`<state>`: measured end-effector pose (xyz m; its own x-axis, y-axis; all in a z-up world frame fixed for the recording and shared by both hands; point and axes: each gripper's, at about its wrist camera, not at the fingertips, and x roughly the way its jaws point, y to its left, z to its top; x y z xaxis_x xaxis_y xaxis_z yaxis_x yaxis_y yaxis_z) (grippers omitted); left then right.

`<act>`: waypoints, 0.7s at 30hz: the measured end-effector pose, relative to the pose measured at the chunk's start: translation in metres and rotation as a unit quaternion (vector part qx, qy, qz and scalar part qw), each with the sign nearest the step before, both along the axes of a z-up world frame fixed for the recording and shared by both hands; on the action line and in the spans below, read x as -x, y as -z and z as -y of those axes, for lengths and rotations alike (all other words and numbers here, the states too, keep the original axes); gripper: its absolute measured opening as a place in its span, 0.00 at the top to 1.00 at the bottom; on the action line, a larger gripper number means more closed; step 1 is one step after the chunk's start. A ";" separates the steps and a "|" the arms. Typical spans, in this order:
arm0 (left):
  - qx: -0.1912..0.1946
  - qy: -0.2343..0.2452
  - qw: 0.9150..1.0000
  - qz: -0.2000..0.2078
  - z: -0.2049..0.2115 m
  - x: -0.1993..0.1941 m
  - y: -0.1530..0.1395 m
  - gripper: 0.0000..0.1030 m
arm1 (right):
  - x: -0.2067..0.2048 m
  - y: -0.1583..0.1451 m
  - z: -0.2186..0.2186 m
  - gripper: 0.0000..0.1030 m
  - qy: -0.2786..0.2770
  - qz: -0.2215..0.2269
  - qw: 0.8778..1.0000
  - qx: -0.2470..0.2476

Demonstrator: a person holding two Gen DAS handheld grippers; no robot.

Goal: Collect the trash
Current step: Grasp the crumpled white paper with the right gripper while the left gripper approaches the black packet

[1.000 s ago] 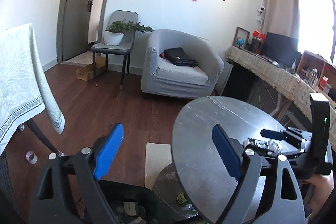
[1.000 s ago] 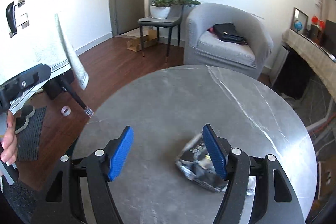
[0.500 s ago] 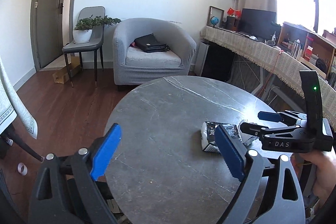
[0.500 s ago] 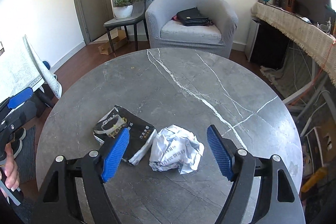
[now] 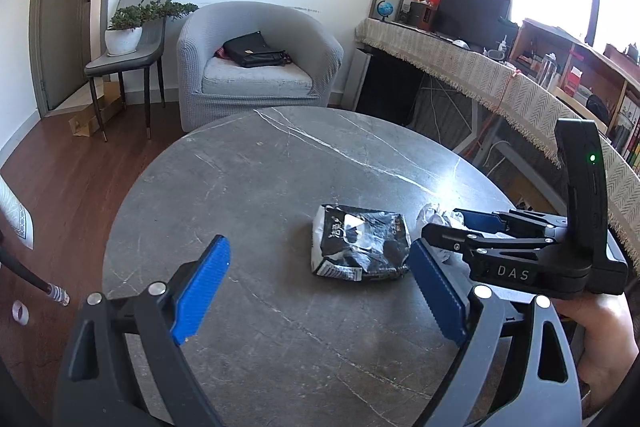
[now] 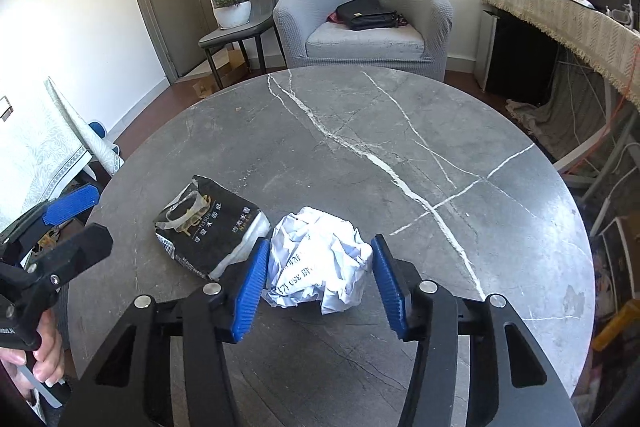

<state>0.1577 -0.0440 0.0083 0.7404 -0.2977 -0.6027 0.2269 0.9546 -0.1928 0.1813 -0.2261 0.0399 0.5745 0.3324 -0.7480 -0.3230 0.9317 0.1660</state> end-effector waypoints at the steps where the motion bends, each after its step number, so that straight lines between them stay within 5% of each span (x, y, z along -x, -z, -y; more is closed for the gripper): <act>1: -0.002 0.008 1.000 -0.006 0.004 -0.001 0.001 0.10 | 0.001 -0.001 0.005 0.49 0.005 0.001 1.000 -0.005; 21: -0.082 0.030 0.991 -0.097 0.050 -0.032 0.033 0.10 | 0.014 -0.009 0.050 0.49 0.024 -0.002 0.998 -0.051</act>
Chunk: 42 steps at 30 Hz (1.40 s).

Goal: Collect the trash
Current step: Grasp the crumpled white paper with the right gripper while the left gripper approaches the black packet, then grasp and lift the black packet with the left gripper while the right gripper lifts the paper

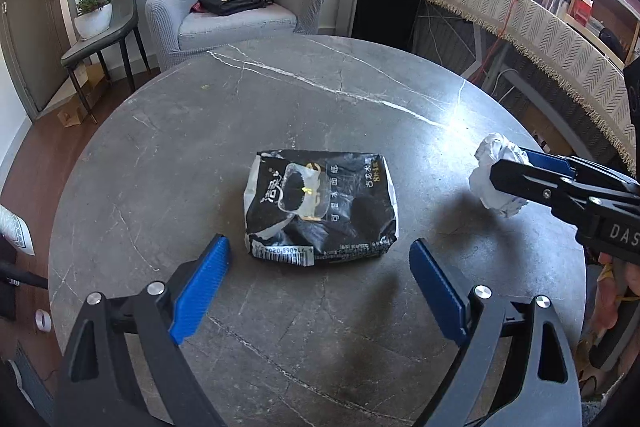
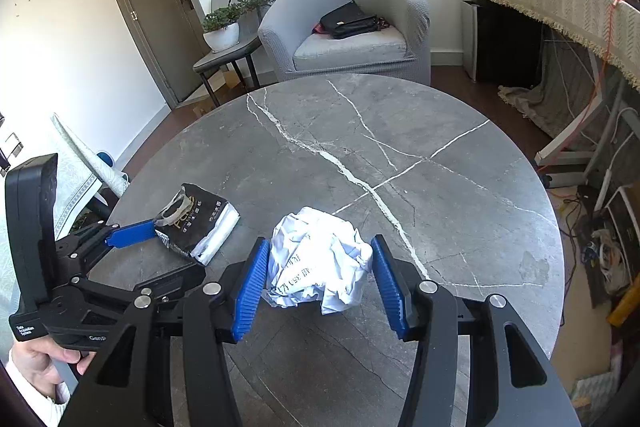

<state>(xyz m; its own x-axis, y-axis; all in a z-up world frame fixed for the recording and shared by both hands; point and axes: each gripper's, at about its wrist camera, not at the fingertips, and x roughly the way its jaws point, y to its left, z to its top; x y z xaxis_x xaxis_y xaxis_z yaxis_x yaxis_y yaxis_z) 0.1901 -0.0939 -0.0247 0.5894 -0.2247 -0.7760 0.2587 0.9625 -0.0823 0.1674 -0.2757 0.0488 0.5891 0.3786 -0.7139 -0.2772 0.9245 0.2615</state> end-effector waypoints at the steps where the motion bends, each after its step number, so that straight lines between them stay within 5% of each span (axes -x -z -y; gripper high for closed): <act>1: 0.000 -0.004 1.000 -0.003 -0.001 -0.002 0.000 0.10 | 0.000 -0.001 0.000 0.49 -0.002 0.000 1.000 0.000; 8: 0.007 -0.025 1.000 -0.007 0.000 -0.011 -0.003 0.11 | 0.001 0.002 -0.005 0.49 -0.010 -0.006 1.000 0.002; 12: 0.024 -0.009 1.000 -0.001 0.002 -0.010 -0.006 0.28 | 0.002 0.002 -0.009 0.49 -0.013 -0.007 1.000 0.005; 16: 0.030 -0.008 1.000 0.000 -0.001 -0.007 -0.007 0.31 | 0.004 -0.001 -0.011 0.49 -0.013 -0.004 1.000 0.007; 31: 0.018 -0.057 0.997 0.041 -0.058 0.009 -0.026 0.32 | 0.000 -0.006 -0.047 0.49 -0.034 0.004 0.999 0.007; 42: 0.009 -0.106 0.993 0.058 -0.122 0.024 -0.031 0.32 | -0.009 -0.018 -0.113 0.49 -0.078 0.018 0.997 0.006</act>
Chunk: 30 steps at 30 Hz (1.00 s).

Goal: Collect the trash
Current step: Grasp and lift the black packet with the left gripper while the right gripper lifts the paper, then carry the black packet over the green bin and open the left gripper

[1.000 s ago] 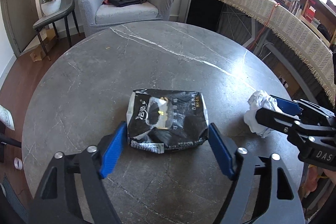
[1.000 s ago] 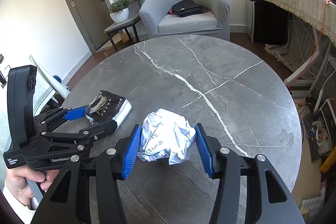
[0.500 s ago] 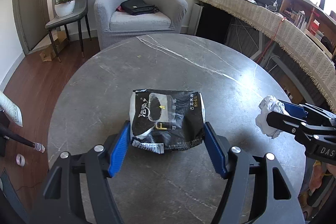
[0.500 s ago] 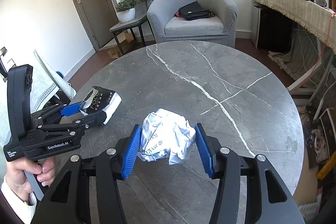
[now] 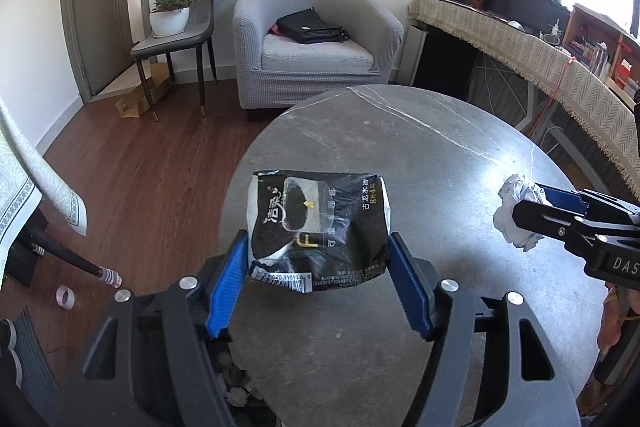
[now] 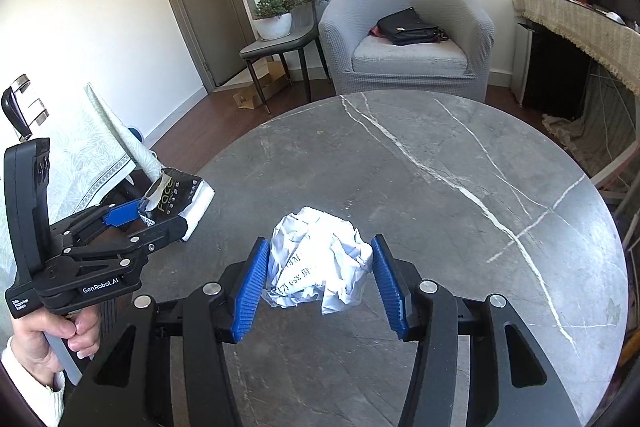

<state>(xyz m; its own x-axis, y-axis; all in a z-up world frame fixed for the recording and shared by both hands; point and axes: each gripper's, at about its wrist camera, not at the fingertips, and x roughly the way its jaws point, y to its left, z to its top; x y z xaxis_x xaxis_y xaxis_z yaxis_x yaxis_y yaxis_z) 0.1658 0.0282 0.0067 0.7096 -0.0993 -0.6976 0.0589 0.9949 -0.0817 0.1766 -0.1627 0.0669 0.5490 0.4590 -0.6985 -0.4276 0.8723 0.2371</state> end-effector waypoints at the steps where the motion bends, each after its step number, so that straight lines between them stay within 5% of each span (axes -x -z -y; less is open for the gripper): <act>1: -0.002 -0.004 1.000 -0.001 -0.006 0.002 0.000 0.32 | -0.001 0.000 -0.006 0.49 -0.004 0.000 1.000 0.001; 14: -0.025 -0.061 0.997 -0.043 -0.090 0.025 0.020 0.31 | 0.002 -0.014 -0.100 0.49 -0.074 0.016 0.997 -0.008; 30: -0.029 -0.081 0.977 -0.195 -0.159 0.047 0.107 0.32 | 0.008 -0.014 -0.193 0.49 -0.143 0.012 0.989 -0.019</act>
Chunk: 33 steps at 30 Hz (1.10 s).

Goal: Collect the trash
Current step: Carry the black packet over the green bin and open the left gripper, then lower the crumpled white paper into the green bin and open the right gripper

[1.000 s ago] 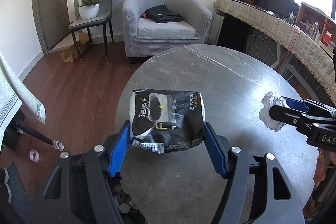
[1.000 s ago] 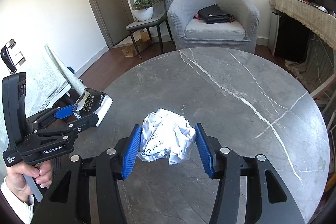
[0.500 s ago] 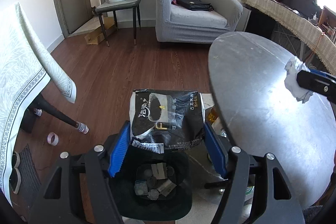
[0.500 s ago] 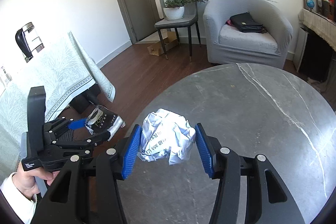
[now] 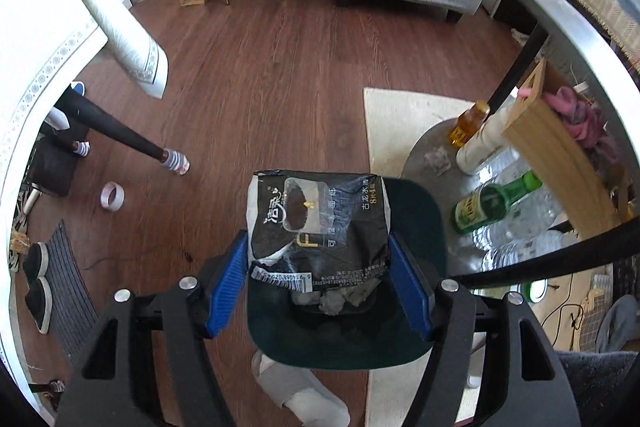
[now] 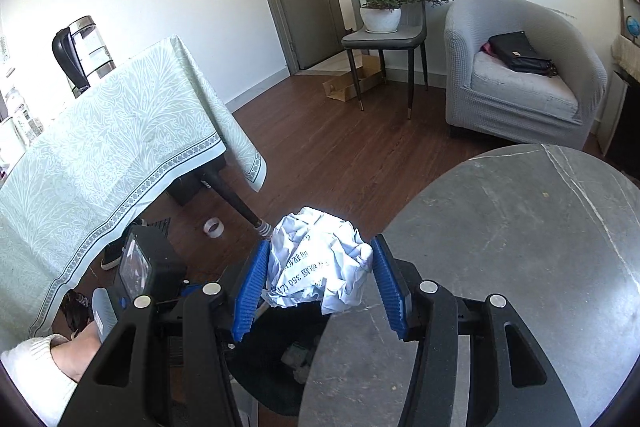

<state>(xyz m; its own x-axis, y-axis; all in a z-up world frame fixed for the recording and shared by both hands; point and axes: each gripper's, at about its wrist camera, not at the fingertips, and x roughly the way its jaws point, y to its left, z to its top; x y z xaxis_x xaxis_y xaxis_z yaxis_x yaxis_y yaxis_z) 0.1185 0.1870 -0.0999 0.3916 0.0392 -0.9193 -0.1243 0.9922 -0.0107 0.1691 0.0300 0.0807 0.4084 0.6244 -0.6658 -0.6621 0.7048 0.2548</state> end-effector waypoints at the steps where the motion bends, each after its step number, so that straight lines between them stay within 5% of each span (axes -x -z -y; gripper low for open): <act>1: 0.004 0.001 1.000 -0.007 -0.003 0.001 0.004 0.32 | 0.001 0.001 -0.005 0.49 -0.004 -0.001 1.000 0.001; 17: 0.024 0.047 0.993 -0.110 -0.024 0.019 0.066 0.26 | 0.004 0.022 -0.077 0.49 -0.043 -0.020 0.998 0.031; 24: 0.016 0.039 0.998 -0.054 -0.041 0.028 0.039 0.22 | 0.006 0.042 -0.111 0.49 -0.055 -0.027 0.996 0.058; 33: 0.007 -0.004 0.998 0.068 -0.074 0.045 -0.025 0.34 | 0.004 0.067 -0.137 0.49 -0.050 -0.028 0.994 0.097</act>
